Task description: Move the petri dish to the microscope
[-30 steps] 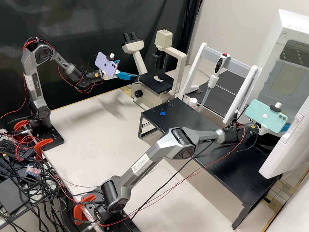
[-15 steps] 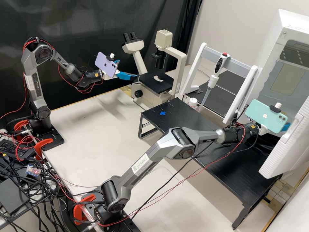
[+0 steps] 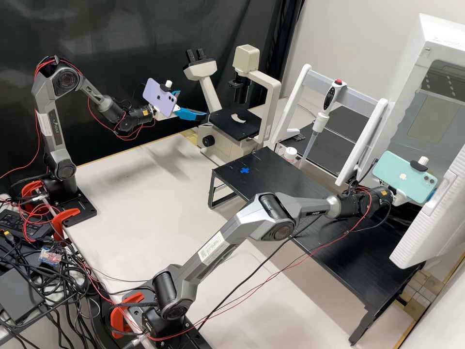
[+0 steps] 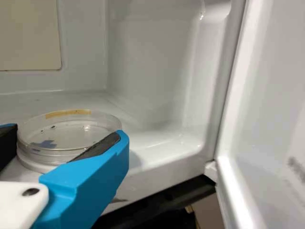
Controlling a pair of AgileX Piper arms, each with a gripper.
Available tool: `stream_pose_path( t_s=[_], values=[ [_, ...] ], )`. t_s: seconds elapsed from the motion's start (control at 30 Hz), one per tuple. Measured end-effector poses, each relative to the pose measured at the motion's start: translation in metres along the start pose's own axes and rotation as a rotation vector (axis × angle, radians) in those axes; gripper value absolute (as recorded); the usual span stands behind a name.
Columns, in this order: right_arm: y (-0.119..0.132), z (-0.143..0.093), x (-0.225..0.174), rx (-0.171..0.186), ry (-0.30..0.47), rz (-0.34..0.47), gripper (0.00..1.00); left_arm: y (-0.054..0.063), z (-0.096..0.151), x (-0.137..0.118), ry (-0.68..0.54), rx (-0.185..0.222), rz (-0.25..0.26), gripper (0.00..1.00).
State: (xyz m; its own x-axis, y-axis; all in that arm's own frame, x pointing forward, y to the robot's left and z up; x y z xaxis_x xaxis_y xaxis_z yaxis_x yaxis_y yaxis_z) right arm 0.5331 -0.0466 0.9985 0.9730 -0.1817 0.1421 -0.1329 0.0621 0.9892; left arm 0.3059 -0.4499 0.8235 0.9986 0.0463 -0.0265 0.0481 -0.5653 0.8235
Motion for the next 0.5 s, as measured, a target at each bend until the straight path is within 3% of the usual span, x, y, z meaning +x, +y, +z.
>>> stream_pose_path(
  t_s=[0.5],
  values=[
    [0.013, -0.002, -0.002, -0.017, -0.044, 0.021, 0.0, 0.0, 0.0, 0.0, 0.0, 0.0, 0.0, 1.0]
  ],
)
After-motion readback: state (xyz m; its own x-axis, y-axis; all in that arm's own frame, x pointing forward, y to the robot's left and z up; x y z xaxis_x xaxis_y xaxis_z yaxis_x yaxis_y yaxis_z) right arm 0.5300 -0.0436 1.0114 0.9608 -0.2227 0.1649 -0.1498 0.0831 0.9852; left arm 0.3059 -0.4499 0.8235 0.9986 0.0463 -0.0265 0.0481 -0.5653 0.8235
